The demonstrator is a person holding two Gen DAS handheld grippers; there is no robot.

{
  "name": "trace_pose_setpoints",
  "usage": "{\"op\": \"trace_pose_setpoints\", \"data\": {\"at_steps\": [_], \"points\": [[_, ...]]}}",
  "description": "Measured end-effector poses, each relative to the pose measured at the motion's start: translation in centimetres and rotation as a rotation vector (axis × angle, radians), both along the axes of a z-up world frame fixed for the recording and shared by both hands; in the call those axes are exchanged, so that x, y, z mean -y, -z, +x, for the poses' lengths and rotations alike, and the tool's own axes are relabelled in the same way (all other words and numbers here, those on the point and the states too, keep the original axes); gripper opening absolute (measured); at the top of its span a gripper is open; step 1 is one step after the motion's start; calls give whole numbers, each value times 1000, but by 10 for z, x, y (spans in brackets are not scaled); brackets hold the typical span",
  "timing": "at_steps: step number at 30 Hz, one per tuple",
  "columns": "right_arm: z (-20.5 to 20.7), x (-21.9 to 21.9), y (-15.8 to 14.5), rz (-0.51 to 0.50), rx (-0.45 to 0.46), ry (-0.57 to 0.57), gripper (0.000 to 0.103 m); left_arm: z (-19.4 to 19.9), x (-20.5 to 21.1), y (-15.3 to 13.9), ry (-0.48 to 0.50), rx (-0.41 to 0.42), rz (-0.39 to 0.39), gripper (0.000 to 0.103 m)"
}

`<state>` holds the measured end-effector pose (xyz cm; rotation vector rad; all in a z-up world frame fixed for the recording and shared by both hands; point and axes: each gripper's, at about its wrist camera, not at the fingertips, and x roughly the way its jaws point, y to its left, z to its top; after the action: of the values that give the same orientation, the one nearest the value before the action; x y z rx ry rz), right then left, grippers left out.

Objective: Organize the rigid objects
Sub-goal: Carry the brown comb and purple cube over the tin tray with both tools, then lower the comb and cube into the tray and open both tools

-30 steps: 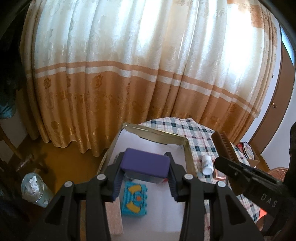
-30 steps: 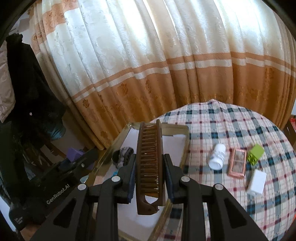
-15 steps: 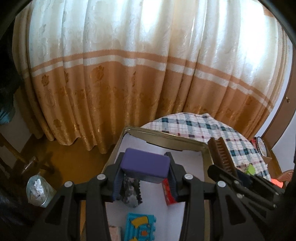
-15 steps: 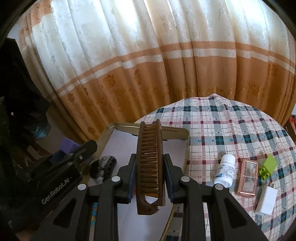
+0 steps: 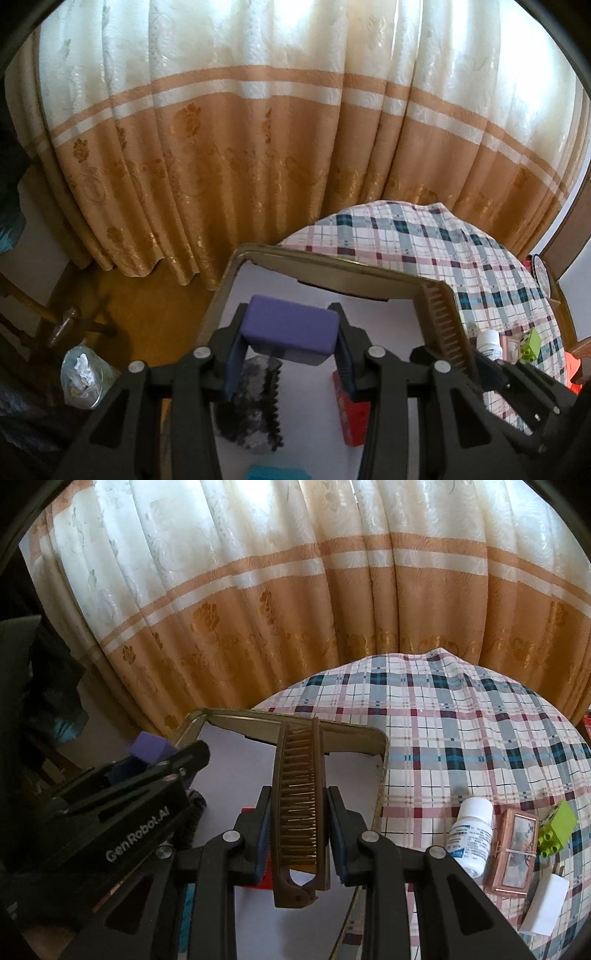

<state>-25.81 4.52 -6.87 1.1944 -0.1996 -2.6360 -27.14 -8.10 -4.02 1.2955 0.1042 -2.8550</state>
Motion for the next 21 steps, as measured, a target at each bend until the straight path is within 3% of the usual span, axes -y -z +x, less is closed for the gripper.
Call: {"op": "trace_pose_setpoints", "data": {"at_steps": [16, 19, 21], "points": [[-10, -3, 13, -32, 40, -25, 31, -21, 2, 29, -48, 85, -29, 42], [-8, -2, 10, -34, 33, -38, 35, -17, 6, 23, -62, 79, -9, 64], [-4, -9, 5, -66, 26, -32, 49, -12, 8, 16, -63, 63, 23, 74]]}}
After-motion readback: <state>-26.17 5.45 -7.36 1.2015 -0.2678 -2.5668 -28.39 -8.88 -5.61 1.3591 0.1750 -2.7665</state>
